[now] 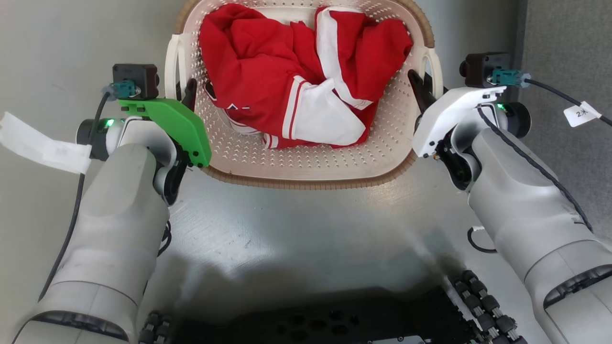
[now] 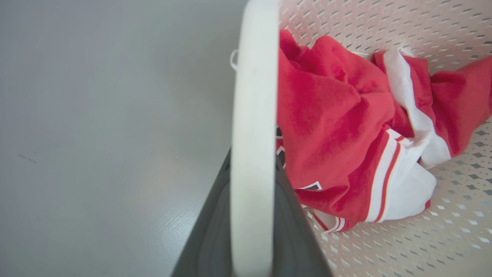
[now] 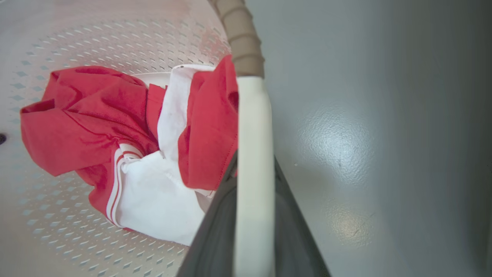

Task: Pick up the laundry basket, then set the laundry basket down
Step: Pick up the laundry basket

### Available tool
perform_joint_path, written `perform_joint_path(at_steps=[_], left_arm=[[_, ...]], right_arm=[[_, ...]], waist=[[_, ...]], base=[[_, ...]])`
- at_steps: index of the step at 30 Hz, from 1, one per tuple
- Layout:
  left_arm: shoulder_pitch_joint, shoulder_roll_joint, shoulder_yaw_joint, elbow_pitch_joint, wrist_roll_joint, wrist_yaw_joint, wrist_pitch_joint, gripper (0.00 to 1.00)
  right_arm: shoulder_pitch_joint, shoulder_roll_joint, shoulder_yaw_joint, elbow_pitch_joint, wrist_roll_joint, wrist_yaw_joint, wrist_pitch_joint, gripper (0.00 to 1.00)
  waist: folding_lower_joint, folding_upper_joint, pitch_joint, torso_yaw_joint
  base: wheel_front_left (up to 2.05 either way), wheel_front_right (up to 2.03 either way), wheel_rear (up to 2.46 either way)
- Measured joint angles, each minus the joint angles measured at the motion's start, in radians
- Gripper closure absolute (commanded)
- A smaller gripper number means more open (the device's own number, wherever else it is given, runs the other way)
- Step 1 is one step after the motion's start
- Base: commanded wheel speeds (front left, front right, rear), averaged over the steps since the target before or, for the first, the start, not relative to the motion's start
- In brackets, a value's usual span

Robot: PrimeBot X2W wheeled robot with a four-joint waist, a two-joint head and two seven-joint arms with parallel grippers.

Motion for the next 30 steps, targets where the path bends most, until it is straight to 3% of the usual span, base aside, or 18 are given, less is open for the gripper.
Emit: perform_joint_path(at_steps=[19, 30], left_arm=[[0.037, 0.003, -0.096, 0.039, -0.136, 0.0, 0.005, 1.0], [0.09, 0.005, -0.151, 0.055, -0.231, 0.001, 0.067, 1.0]], right_arm=[[0.022, -0.005, 0.099, 0.038, 0.093, -0.006, -0.016, 1.0], [0.044, -0.005, 0.155, 0.07, 0.147, -0.006, 0.059, 1.0]], waist=[[0.0, 0.0, -0.138, -0.007], [0.0, 0.0, -0.269, -0.018]], base=[[0.0, 0.0, 0.0], [0.0, 0.0, 0.0]])
